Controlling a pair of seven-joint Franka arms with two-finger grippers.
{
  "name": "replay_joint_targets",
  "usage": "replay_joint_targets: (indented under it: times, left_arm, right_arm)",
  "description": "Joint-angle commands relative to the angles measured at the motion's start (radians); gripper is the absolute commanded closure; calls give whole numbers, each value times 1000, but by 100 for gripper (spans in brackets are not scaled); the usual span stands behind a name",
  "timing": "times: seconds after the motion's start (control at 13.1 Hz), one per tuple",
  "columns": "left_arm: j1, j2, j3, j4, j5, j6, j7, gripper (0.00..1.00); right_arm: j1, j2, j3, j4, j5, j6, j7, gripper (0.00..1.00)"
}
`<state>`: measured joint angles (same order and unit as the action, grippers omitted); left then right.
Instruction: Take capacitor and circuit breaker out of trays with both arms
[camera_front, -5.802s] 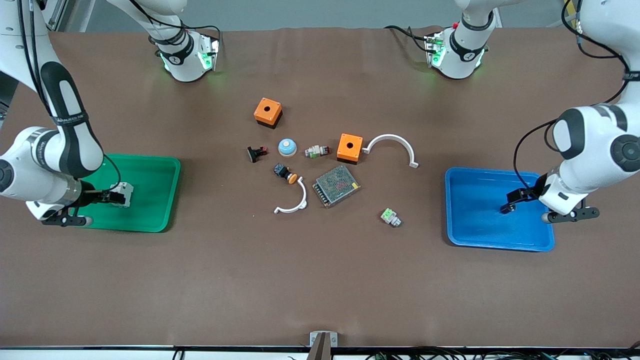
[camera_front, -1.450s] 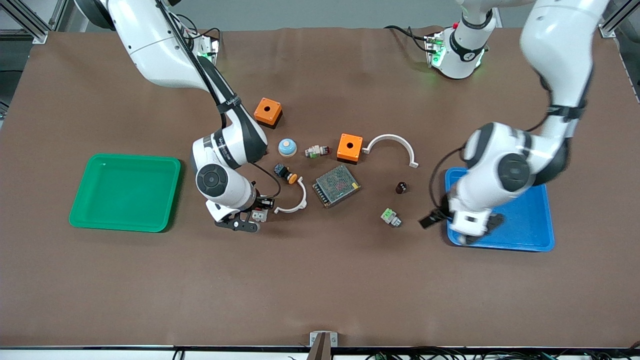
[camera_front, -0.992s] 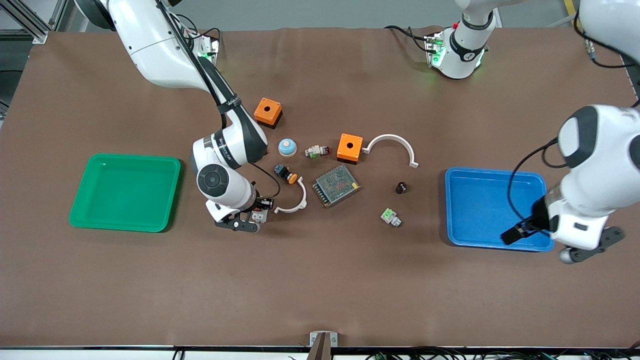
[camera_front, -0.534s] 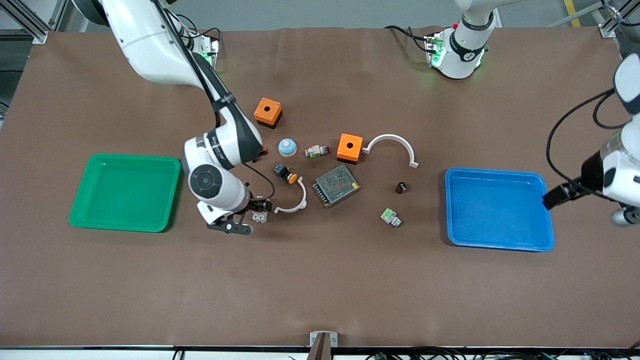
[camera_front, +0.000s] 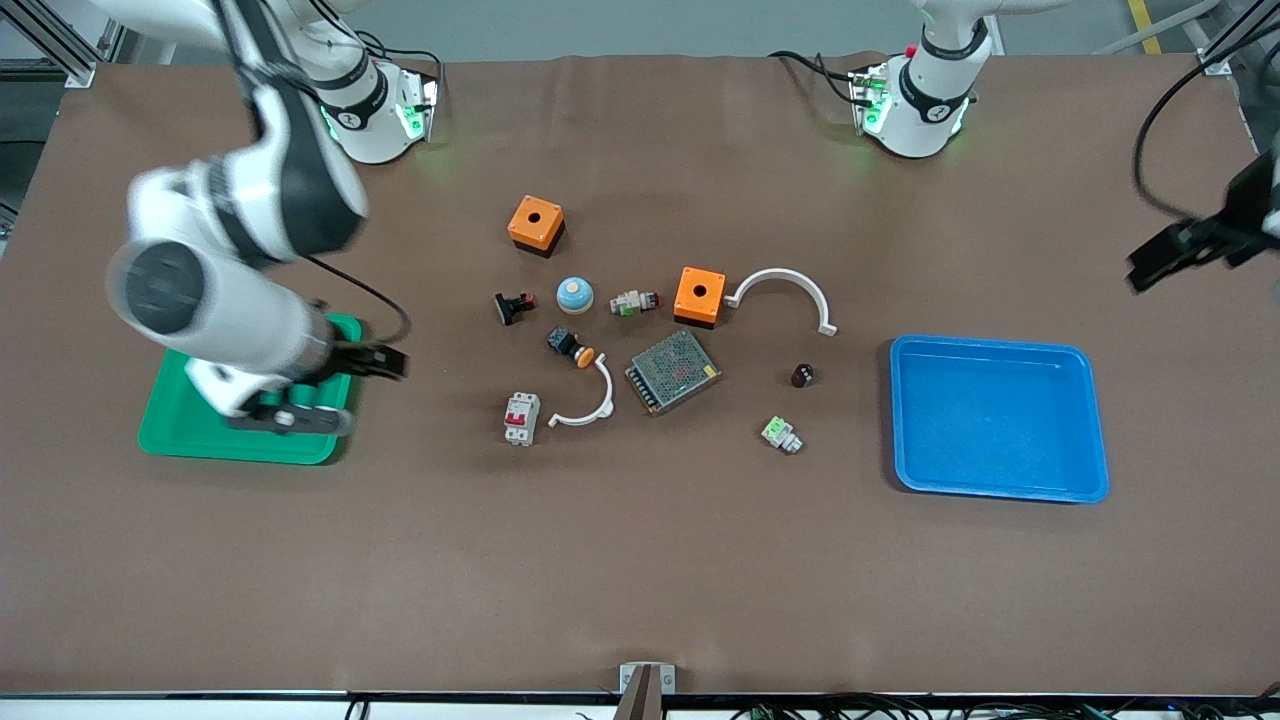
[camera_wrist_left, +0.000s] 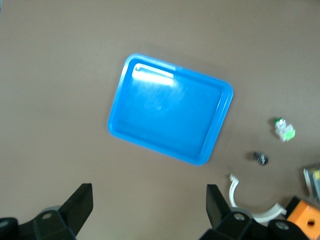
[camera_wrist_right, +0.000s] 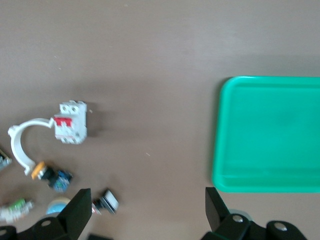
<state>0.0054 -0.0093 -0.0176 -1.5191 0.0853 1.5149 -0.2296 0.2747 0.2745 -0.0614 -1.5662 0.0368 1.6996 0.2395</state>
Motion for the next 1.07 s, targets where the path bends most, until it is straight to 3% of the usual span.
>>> replay_joint_targets:
  times: [0.0,0.38,0.69,0.99]
  left_arm:
    - [-8,-63,15,-46,-22,-15,44,0]
    - [-11,-64,8,-44,-29,-31,146,0]
    - [-15,-72,2,-50,-101,-68,170,0]
    - [-13,-83,-77,-72,-99,-58,119,0]
  right_arm:
    - [-95,-124,18,-48,-11,-73,-103,0]
    - [-239,-236,11,-48,-23,-166,-285,0]
    - [-262,-284,0,-45,-66,-195,-298,0]
    - [-262,-291,-12,-3,-66,-196,-445,0]
